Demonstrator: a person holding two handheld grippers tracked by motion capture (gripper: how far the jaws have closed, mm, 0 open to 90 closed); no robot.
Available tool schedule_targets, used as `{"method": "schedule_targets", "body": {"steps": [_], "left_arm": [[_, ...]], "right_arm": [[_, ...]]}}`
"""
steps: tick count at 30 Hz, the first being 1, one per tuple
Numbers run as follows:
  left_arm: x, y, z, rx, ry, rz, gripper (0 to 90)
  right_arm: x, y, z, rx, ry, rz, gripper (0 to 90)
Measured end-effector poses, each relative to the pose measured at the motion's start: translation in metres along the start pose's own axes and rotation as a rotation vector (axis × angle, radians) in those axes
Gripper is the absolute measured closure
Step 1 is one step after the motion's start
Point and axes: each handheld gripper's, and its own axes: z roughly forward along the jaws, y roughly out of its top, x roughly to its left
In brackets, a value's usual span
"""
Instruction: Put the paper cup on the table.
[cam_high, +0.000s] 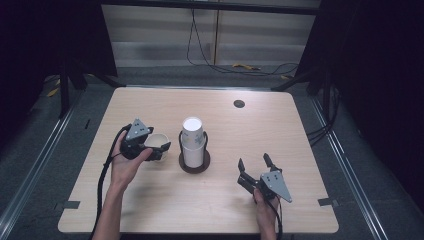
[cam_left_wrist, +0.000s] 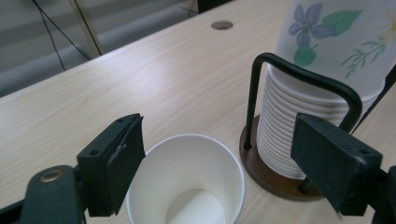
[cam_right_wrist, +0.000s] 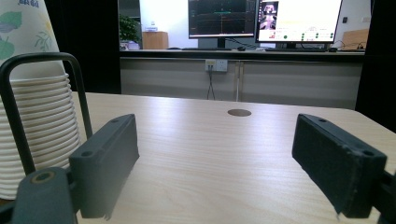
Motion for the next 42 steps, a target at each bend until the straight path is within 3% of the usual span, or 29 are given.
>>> {"method": "schedule_targets", "body": {"steps": [4, 9, 11, 13, 16, 19, 23, 25, 26, 30, 37, 38, 39, 40, 42], "left_arm": [[-0.006, -0.009, -0.004, -0.014, 0.009, 0.000, 17.3], [-0.016, -0.023, -0.010, -0.068, 0.016, -0.025, 17.3], [-0.019, -0.027, -0.009, -0.079, -0.003, -0.030, 17.3], [-0.022, -0.029, -0.010, -0.086, 0.004, -0.027, 17.2], [-0.033, -0.036, -0.014, -0.146, 0.004, -0.025, 17.2], [-0.041, -0.041, -0.019, -0.163, 0.016, -0.018, 17.1], [-0.047, -0.045, -0.022, -0.169, -0.002, -0.022, 15.5], [-0.050, -0.050, -0.022, -0.183, 0.003, -0.030, 15.7], [-0.051, -0.054, -0.022, -0.205, -0.014, -0.076, 15.7], [-0.061, -0.064, -0.021, -0.212, 0.016, -0.051, 15.4], [-0.069, -0.077, -0.024, -0.267, 0.000, -0.061, 15.3], [-0.071, -0.080, -0.023, -0.280, 0.035, -0.063, 15.3], [-0.071, -0.080, -0.023, -0.280, 0.035, -0.063, 15.3], [-0.073, -0.083, -0.021, -0.271, 0.063, -0.054, 15.4], [-0.075, -0.087, -0.018, -0.257, 0.066, -0.057, 15.2]], "right_arm": [[0.000, 0.000, 0.000, -0.001, 0.001, 0.000, 14.0], [0.000, 0.000, 0.000, -0.002, 0.001, 0.001, 14.0], [0.000, 0.000, 0.000, -0.001, 0.002, 0.002, 14.0], [0.000, 0.000, 0.000, -0.001, 0.003, 0.002, 14.0], [0.000, 0.000, 0.000, -0.001, 0.003, 0.003, 14.0], [0.000, 0.000, 0.000, -0.001, 0.004, 0.003, 14.1], [0.000, 0.000, 0.000, -0.001, 0.005, 0.002, 14.1], [0.000, 0.000, 0.000, -0.001, 0.005, 0.002, 14.1], [0.000, 0.000, 0.000, -0.001, 0.005, 0.002, 14.1], [0.000, 0.000, 0.000, -0.002, 0.005, 0.002, 14.4], [0.000, 0.000, 0.000, -0.001, 0.004, 0.001, 14.5], [0.000, 0.000, 0.000, -0.001, 0.004, 0.002, 14.5], [0.000, 0.000, 0.000, -0.001, 0.004, 0.002, 14.5], [0.000, 0.000, 0.000, -0.001, 0.004, 0.002, 14.5], [0.000, 0.000, 0.000, -0.001, 0.004, 0.002, 14.4]]}}
